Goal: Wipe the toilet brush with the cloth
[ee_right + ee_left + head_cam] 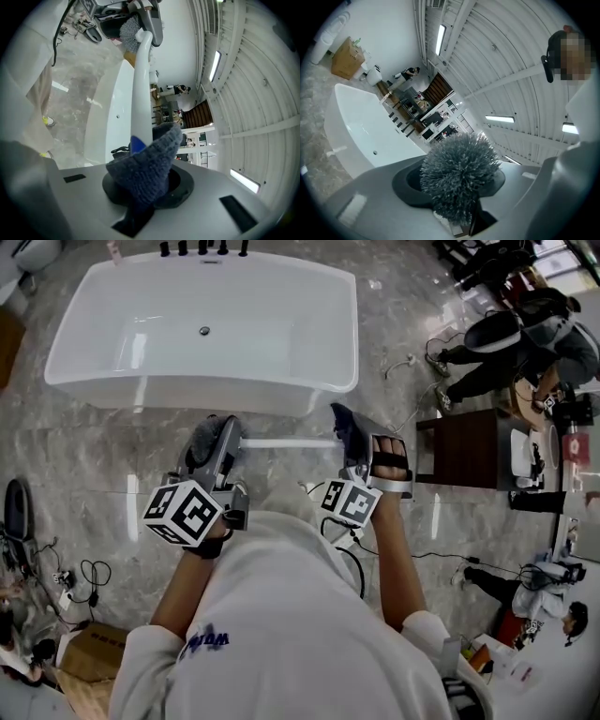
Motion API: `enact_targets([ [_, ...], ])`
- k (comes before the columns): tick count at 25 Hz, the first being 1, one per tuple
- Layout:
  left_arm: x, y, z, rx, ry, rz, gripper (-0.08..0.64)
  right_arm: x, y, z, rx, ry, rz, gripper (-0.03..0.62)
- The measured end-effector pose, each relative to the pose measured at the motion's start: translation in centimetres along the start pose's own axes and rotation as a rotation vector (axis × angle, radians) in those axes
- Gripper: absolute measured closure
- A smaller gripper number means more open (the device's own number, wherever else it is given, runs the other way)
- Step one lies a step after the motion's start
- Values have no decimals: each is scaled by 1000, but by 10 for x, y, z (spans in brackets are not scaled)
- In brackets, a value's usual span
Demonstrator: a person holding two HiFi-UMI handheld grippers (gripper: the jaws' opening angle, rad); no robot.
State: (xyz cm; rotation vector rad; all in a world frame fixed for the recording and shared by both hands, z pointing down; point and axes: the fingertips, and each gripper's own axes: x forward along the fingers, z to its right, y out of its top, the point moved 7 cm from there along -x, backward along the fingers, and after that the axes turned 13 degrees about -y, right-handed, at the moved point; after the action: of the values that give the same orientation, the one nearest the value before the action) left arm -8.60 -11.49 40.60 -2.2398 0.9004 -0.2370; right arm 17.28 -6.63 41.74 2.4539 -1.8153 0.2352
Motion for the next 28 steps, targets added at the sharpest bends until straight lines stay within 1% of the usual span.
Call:
enact_targets([
  [5,0,2,-1,-5,6,12,365,4,-15,5,26,-4,-21,549],
  [12,-3,5,-2,-7,10,16,365,3,-15,7,41,-3,-21,552],
  [17,-5,4,-3,-9,3,18,365,2,-18,10,69,-5,-24,551],
  [21,0,4,-1,0,-11,7,367,4,-24,12,102,-1,-27,549],
  [28,2,9,3,18,-15,7,368,1,-34,15,120,2,-24,551],
])
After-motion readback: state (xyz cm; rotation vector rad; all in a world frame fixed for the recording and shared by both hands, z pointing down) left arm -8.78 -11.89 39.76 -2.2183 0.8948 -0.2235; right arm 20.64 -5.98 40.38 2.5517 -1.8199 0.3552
